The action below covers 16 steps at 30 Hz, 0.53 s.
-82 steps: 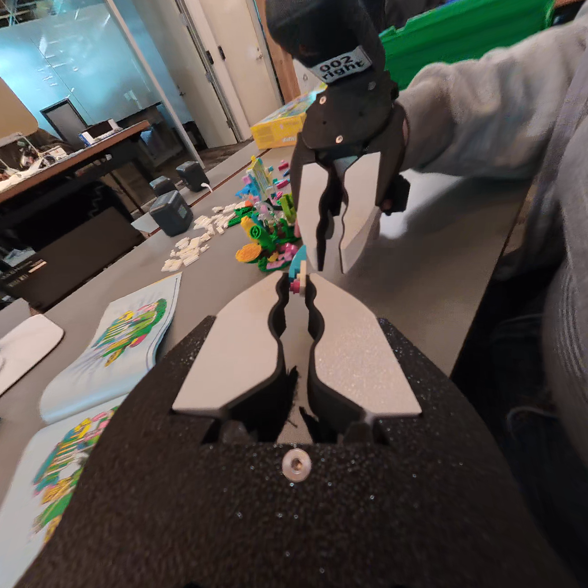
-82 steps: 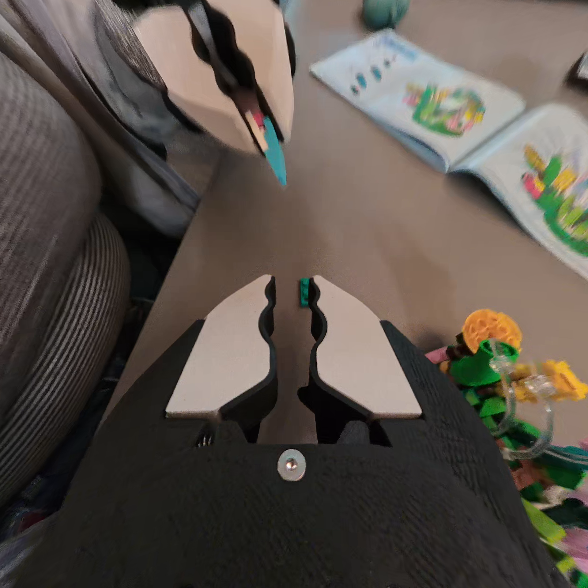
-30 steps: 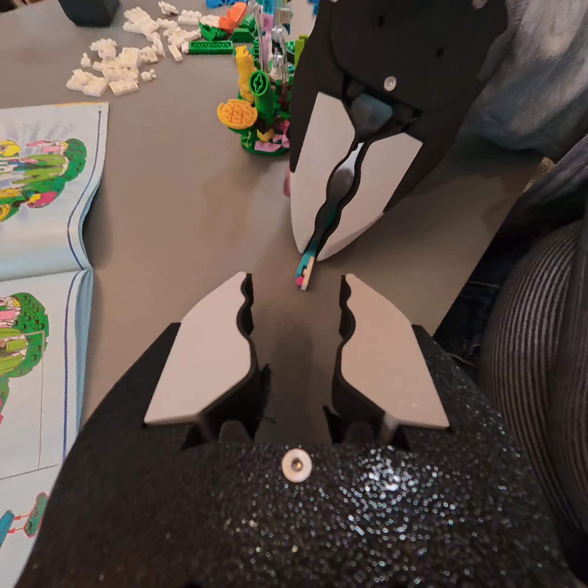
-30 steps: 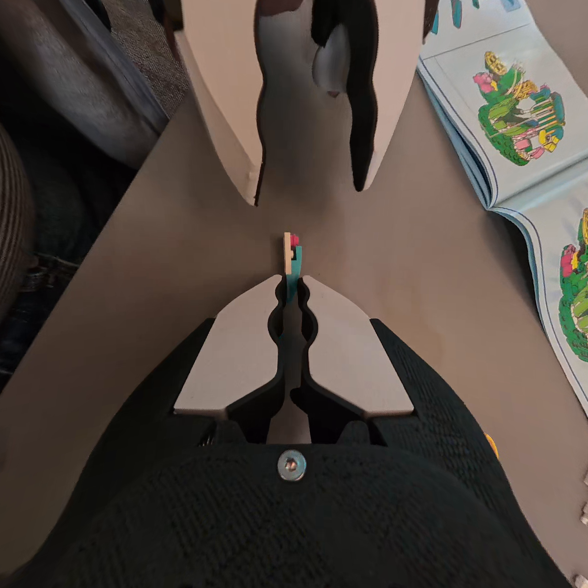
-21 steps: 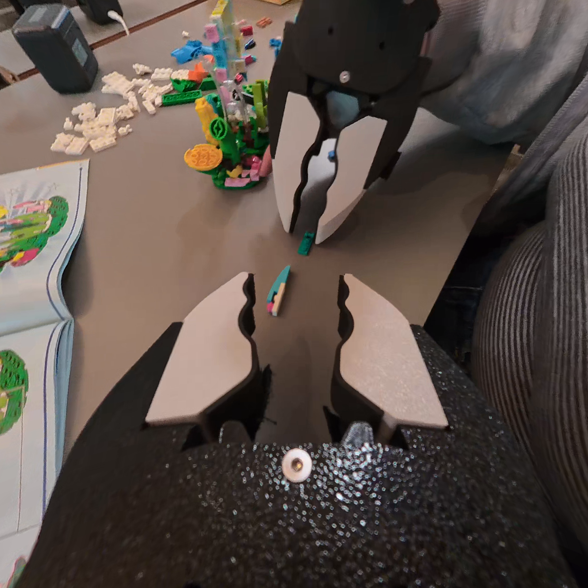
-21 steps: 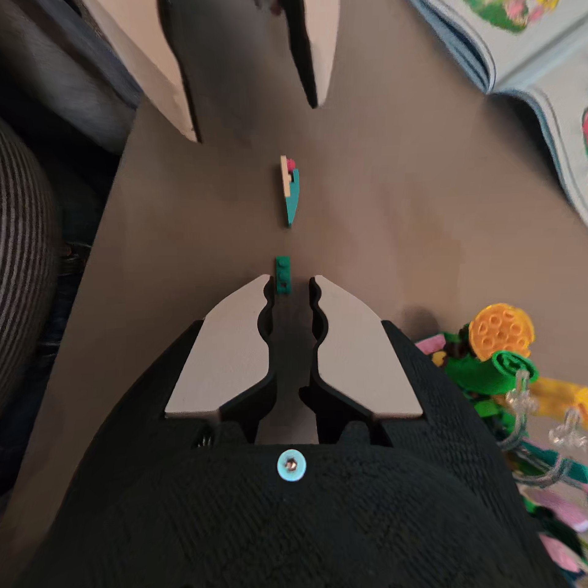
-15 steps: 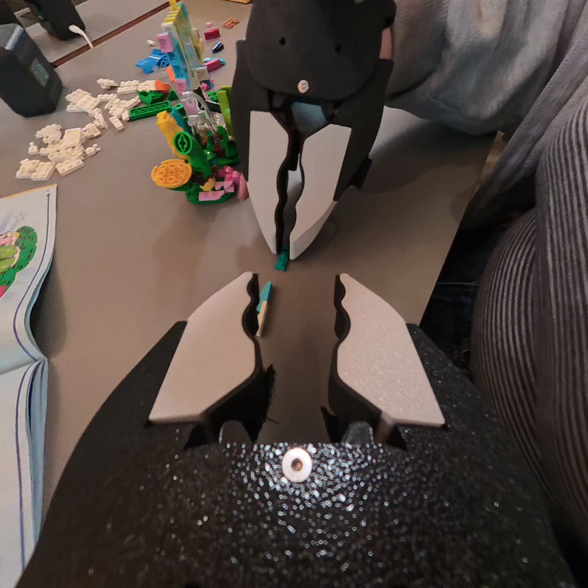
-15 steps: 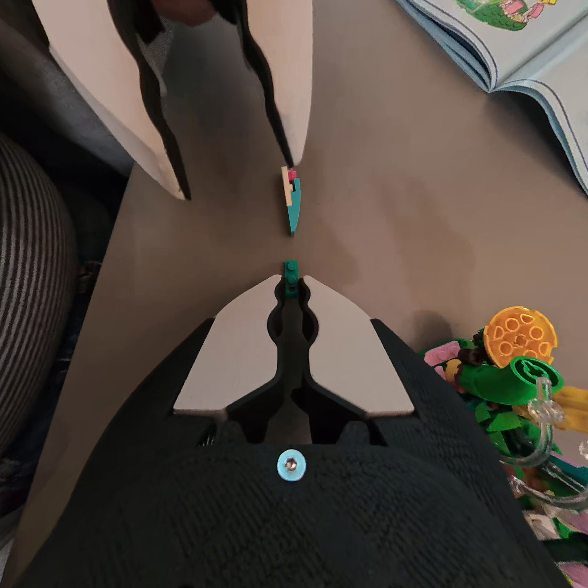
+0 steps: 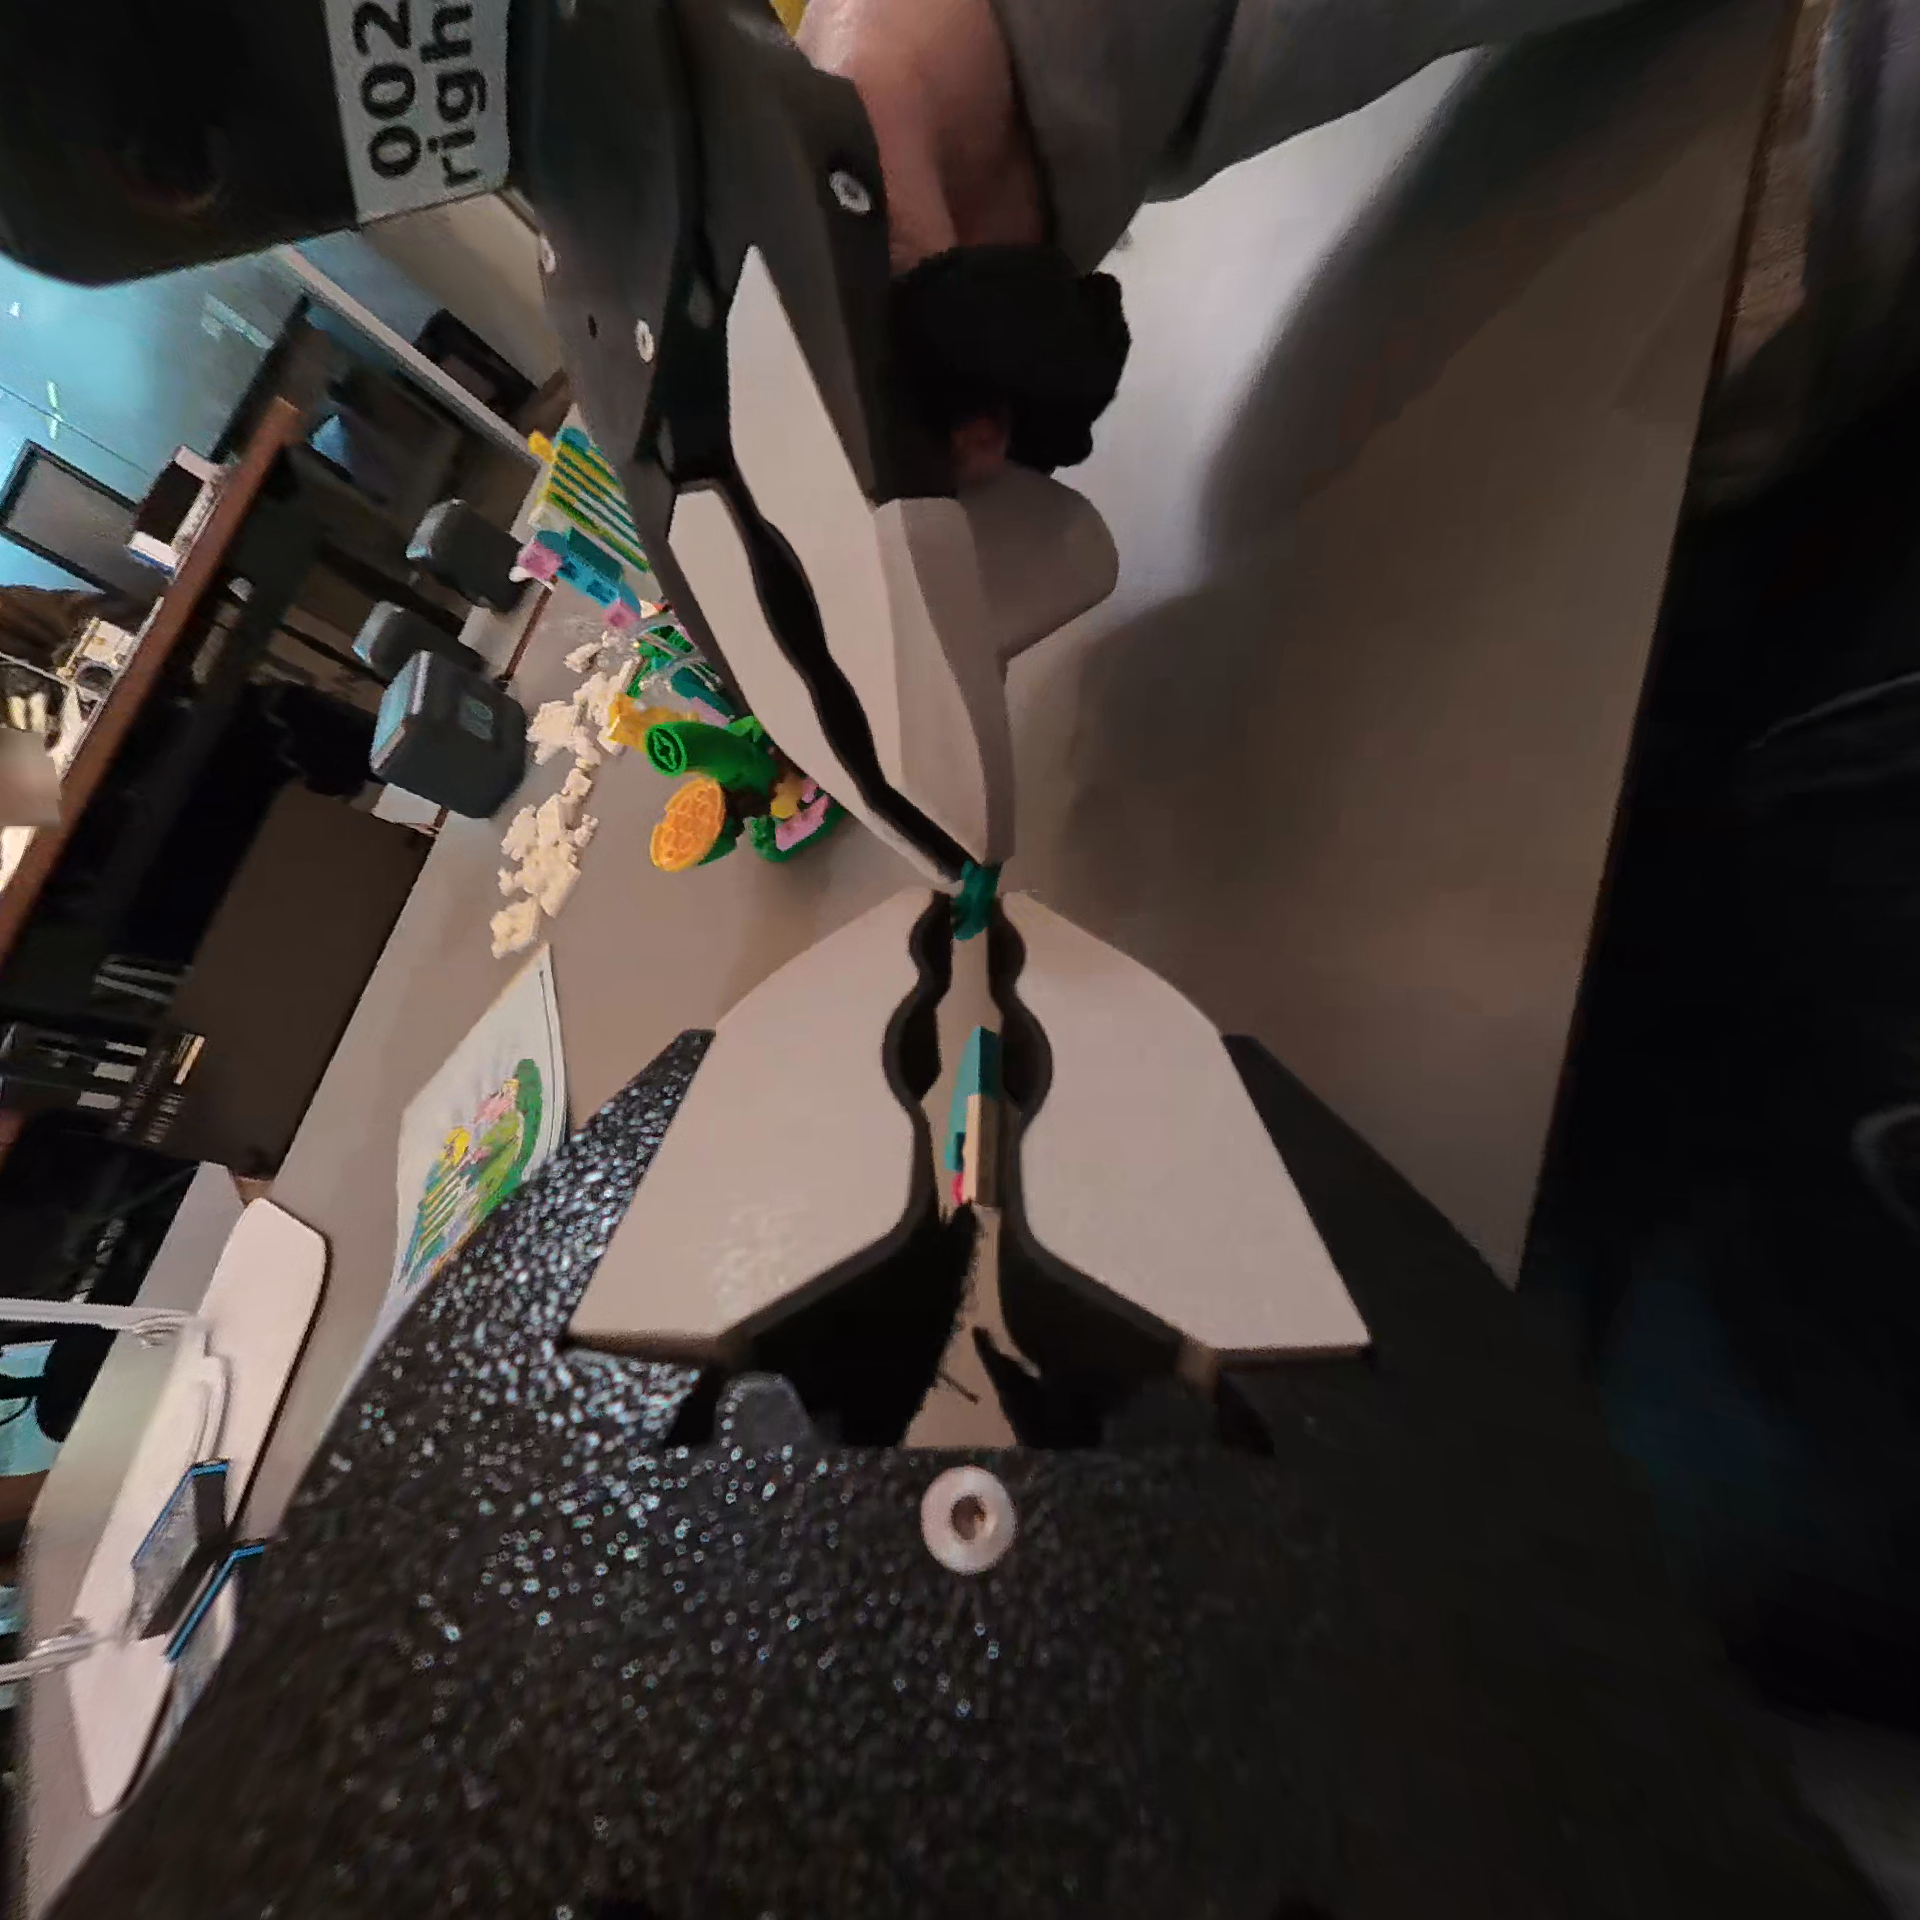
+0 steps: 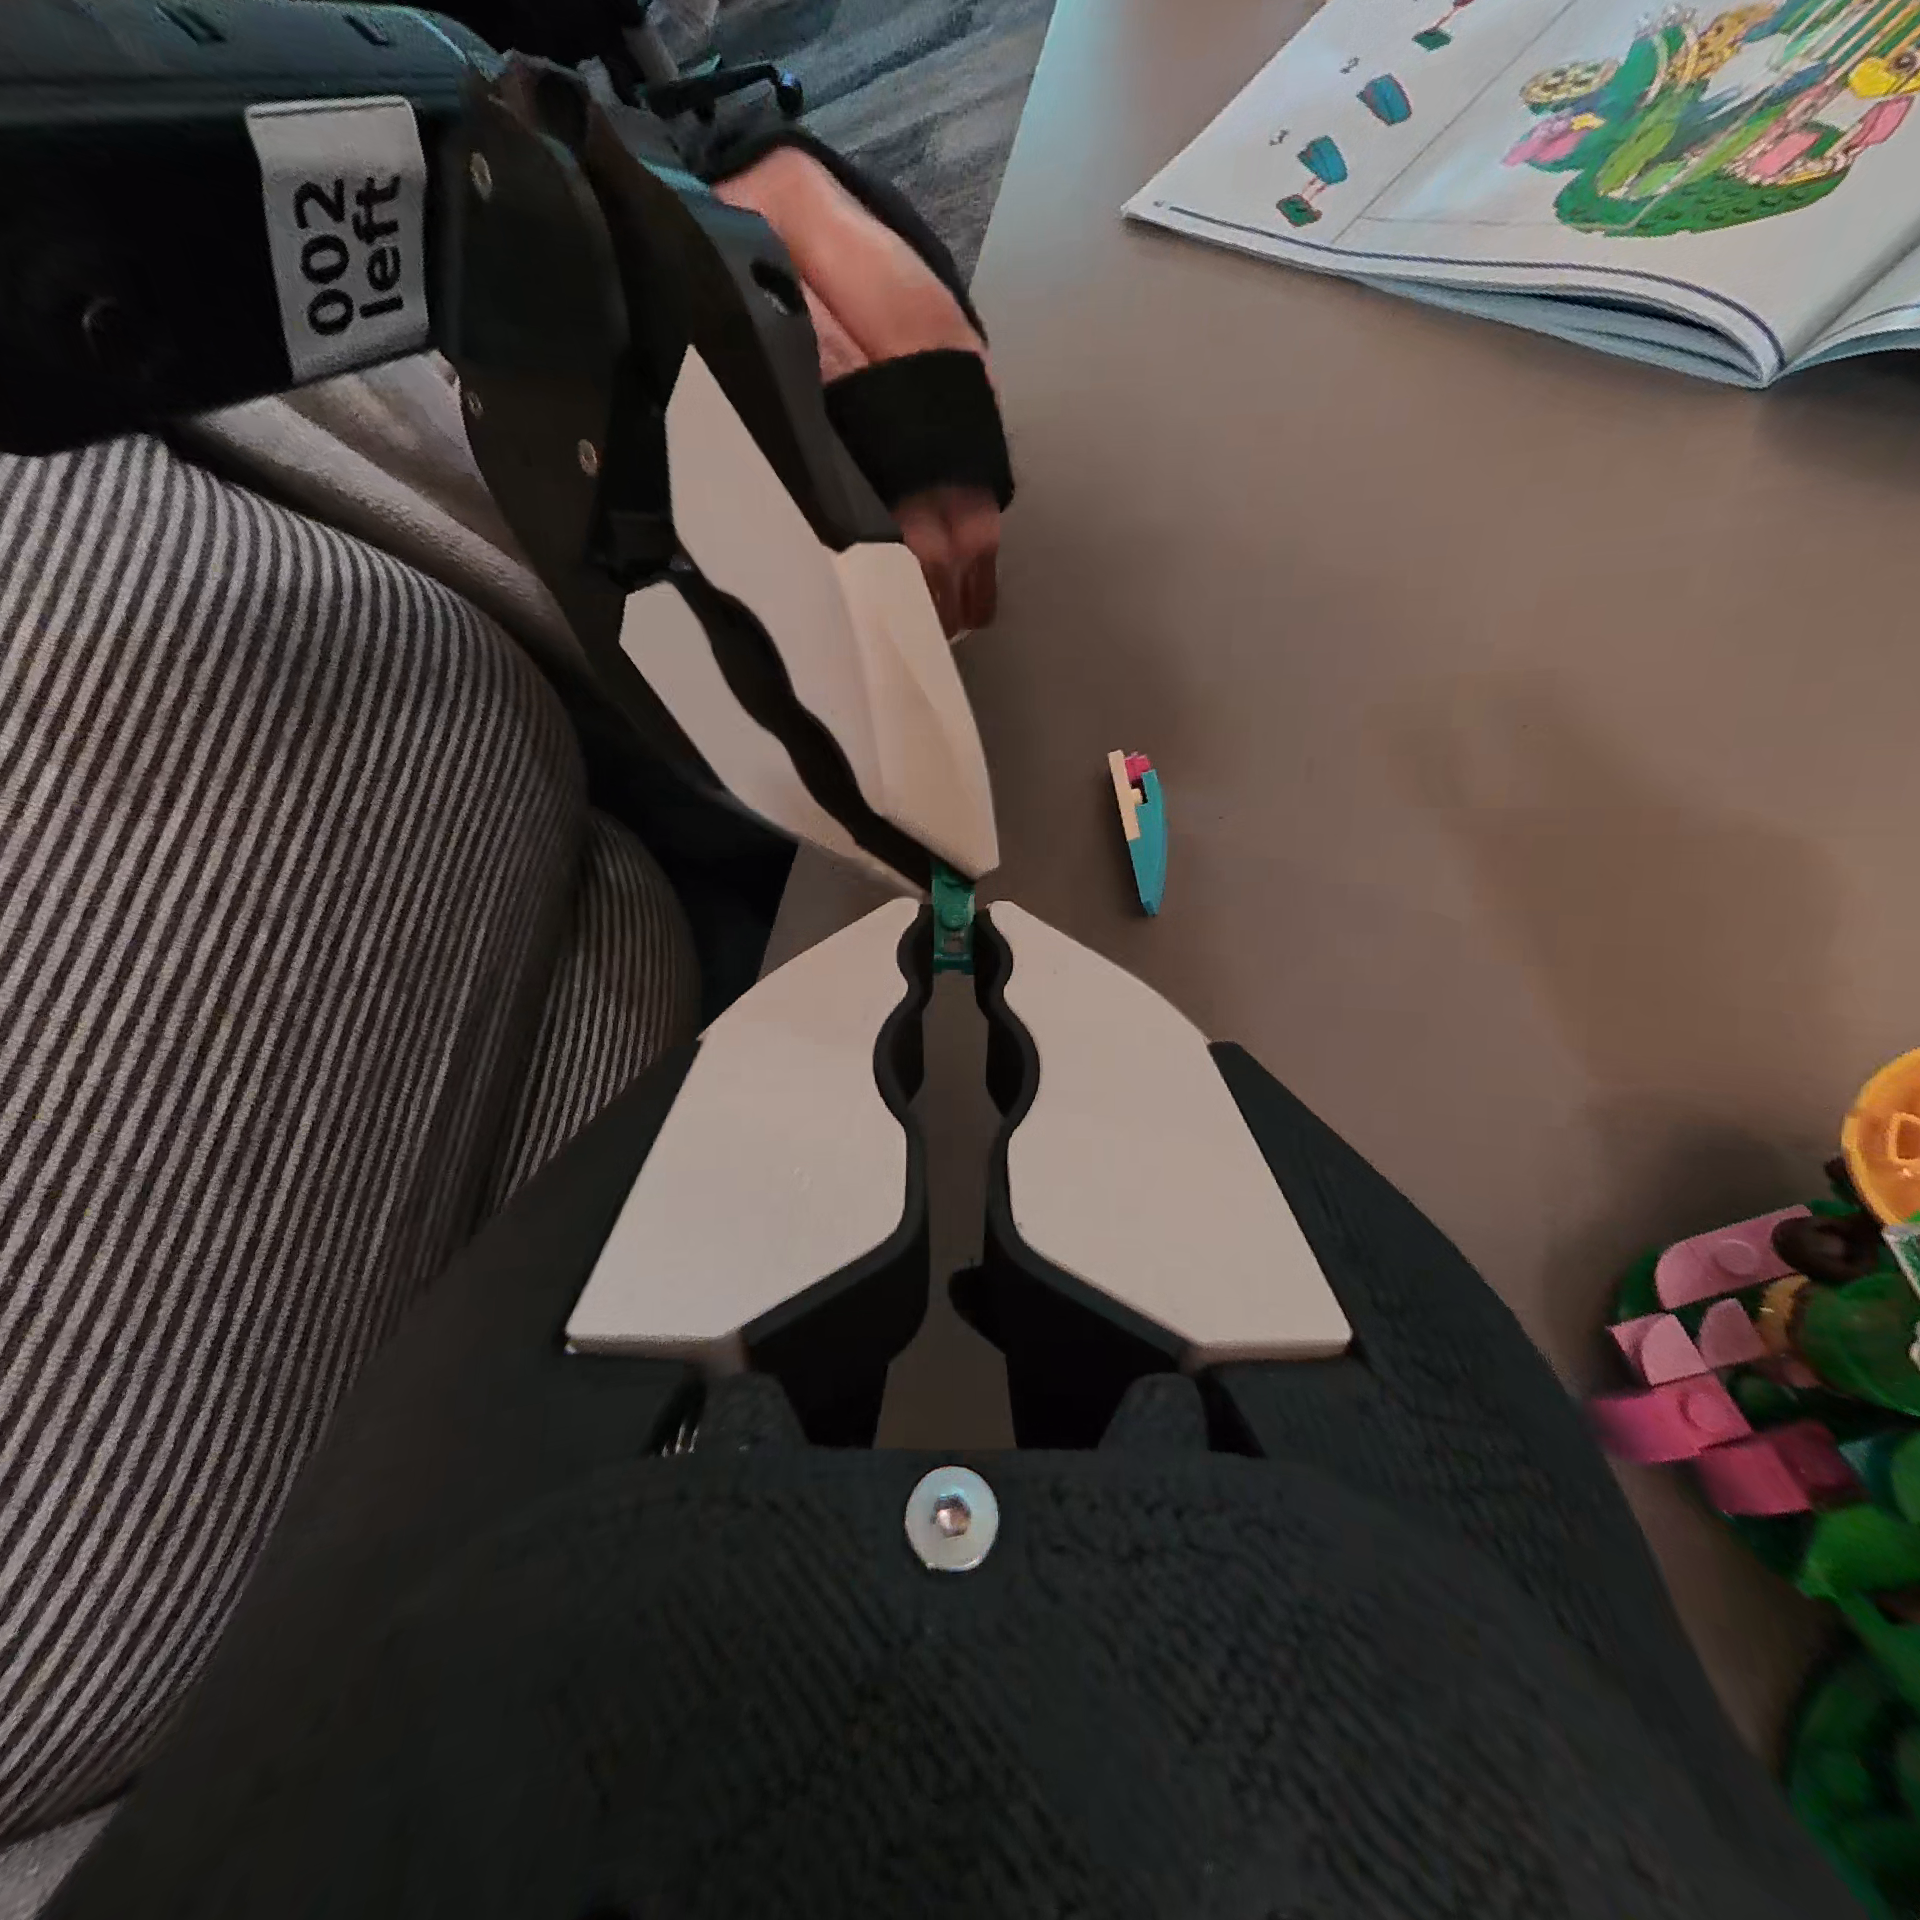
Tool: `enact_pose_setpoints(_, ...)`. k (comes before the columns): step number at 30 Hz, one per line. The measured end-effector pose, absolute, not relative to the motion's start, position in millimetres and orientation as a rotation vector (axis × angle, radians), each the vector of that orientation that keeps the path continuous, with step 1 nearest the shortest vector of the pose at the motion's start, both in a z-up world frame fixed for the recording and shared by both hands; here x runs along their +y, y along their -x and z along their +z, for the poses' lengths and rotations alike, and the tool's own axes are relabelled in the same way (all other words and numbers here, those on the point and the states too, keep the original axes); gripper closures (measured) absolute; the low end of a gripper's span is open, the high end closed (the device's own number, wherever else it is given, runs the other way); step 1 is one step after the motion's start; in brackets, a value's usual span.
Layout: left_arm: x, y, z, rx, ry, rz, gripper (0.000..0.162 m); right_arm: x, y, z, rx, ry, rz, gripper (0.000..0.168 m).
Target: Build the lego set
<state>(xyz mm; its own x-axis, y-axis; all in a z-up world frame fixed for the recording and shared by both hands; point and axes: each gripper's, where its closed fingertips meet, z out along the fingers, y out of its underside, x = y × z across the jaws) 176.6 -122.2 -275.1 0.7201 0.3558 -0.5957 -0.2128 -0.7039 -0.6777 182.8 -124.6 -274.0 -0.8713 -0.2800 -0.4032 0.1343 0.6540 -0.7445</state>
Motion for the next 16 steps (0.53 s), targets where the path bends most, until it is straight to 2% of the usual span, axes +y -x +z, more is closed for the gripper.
enact_pose_setpoints(3,-126,-174,-280,-0.214,2.185,0.875,0.158,-128,-177,-273,2.437,0.164,-1.227,0.162)
enact_pose_setpoints(5,-128,-173,-281,-0.363,2.152,0.743,0.158,-128,-178,-267,2.482,0.3,-1.356,0.145)
enact_pose_setpoints(7,-128,-176,-280,-0.491,2.102,0.56,0.158,-126,-179,-266,2.571,0.454,-1.42,0.143)
enact_pose_setpoints(11,-127,-182,-277,-0.614,2.036,0.329,0.158,-126,-180,-268,2.714,0.718,-1.459,0.154)
enact_pose_setpoints(16,-127,-183,-281,-0.625,2.058,0.317,0.158,-129,-180,-273,2.756,0.793,-1.439,0.165)
